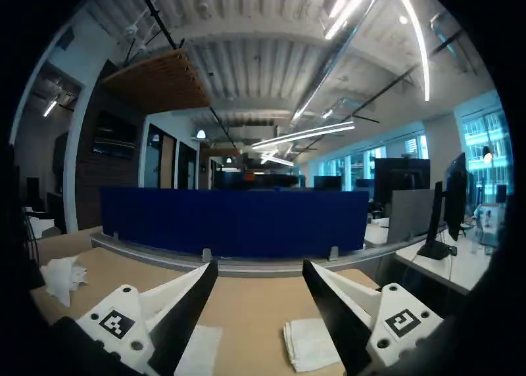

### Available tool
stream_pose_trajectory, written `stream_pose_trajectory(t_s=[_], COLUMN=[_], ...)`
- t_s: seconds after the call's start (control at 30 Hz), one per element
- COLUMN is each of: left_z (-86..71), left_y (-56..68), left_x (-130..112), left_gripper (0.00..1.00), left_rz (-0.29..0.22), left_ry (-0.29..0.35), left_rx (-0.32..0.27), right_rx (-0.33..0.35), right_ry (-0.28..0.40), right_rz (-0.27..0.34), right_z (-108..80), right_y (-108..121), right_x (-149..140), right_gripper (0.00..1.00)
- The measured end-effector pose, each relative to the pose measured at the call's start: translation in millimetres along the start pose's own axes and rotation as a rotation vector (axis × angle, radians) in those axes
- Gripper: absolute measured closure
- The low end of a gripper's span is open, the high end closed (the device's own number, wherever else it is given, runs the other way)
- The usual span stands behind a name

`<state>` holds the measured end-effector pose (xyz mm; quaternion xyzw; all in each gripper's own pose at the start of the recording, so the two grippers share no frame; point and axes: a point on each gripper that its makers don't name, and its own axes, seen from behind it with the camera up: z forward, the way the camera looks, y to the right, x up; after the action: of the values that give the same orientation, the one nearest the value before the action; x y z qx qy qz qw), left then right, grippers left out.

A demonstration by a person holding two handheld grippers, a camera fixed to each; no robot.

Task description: Fold towel

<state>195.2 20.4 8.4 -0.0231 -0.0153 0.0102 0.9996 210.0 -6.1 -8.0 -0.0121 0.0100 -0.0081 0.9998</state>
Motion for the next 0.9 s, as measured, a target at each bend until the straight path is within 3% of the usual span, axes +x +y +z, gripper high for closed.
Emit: stream_pose_trajectory(t_s=[0.27, 0.57, 0.77, 0.9], left_z=[-0.6, -6.1, -10.5, -6.5], left_y=[9.3, 52.1, 82.5, 83.8], left_x=[6, -18, -34, -50], left_gripper=[0.06, 0.06, 0.06, 0.06], left_rz=[0.042, 0.109, 0.106, 0.114], left_ry=[-0.041, -0.155, -0.238, -0.274], left_rx=[-0.06, -0.256, -0.387, -0.392], right_rx=[0.075, 0.293, 0.382, 0.408], right_ry=[-0.036, -0.197, -0.314, -0.34], right_rz=[-0.019, -0.111, -0.129, -0.141], right_z=[1.8, -8.8, -13.8, -14.1], right_y=[-17, -58, -67, -70], right_x=[6, -23, -46, -55], right_gripper=[0.0, 0.0, 0.0, 0.0])
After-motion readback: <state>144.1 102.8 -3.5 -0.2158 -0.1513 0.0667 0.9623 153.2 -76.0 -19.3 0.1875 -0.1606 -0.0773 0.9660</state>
